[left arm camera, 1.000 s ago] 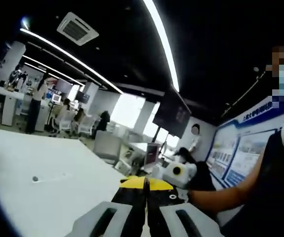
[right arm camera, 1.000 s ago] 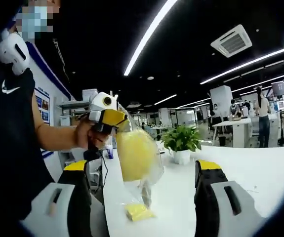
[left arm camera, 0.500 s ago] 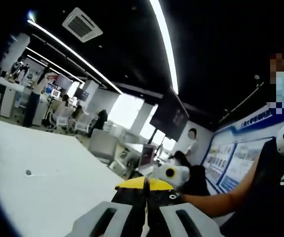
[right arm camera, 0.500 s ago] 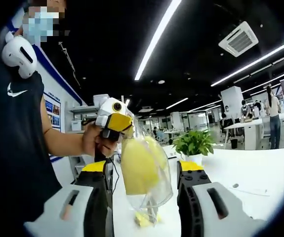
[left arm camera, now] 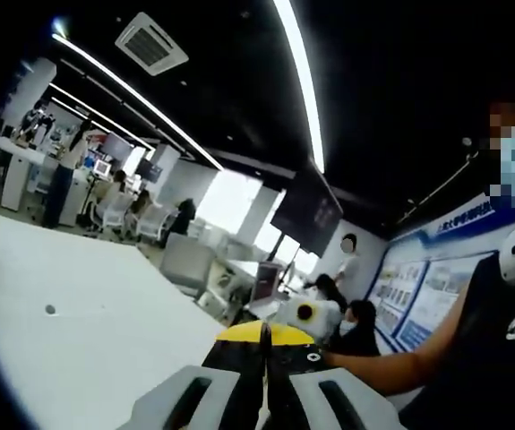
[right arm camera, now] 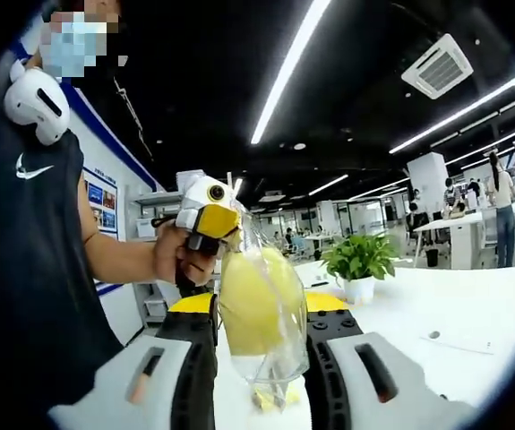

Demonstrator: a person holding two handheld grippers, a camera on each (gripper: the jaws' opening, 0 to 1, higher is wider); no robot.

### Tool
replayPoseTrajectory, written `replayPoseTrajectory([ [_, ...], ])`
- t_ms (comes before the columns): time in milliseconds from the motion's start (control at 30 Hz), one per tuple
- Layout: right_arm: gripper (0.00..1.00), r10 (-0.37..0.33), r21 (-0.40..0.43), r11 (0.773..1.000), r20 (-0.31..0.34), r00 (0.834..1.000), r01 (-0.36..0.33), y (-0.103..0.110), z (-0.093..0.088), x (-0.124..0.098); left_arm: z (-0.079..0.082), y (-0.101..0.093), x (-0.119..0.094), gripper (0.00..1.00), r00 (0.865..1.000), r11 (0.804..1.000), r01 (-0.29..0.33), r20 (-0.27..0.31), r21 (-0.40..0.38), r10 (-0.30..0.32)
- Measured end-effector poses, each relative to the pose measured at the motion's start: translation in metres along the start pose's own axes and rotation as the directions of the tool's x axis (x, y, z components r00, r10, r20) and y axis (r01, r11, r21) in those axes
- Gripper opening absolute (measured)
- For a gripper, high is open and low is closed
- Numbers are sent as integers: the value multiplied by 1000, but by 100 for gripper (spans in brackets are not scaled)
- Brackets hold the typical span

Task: Compare the silicone blocks by pressing each to a similar depth, holding the contact briefly, and releasing to observe deformation and rebound differences across the visible hardness samples.

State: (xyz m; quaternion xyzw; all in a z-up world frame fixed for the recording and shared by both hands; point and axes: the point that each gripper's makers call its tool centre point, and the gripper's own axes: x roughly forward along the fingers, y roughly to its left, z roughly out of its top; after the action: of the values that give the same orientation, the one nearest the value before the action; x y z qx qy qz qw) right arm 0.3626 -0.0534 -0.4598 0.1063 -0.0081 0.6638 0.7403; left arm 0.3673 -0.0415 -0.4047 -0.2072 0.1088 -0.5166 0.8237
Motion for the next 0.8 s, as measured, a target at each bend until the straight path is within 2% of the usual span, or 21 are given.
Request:
replayPoseTrajectory([
  [200, 25, 14, 3, 1000, -40, 999, -14, 4, -7, 2, -5, 2, -3, 0, 1000, 1000, -10, -21, 9, 11],
  [433, 19, 15, 32, 999, -79, 997, -12, 7, -13, 6, -7, 8, -9, 0, 1000, 1000, -24, -17, 13, 24],
  [567, 16, 12, 45, 999, -114, 993, -7, 9, -15, 7, -10, 10, -11, 0, 999, 998, -38, -25, 55, 40],
  [733, 11, 4, 87, 996, -159, 987, 10, 10, -18, 7, -13, 12, -12, 0, 998, 997, -45, -32, 56, 47],
  [800, 10, 0, 80, 997, -169, 986, 13, 8, -19, 7, -14, 13, -13, 0, 998, 994, -49, -33, 96, 52],
])
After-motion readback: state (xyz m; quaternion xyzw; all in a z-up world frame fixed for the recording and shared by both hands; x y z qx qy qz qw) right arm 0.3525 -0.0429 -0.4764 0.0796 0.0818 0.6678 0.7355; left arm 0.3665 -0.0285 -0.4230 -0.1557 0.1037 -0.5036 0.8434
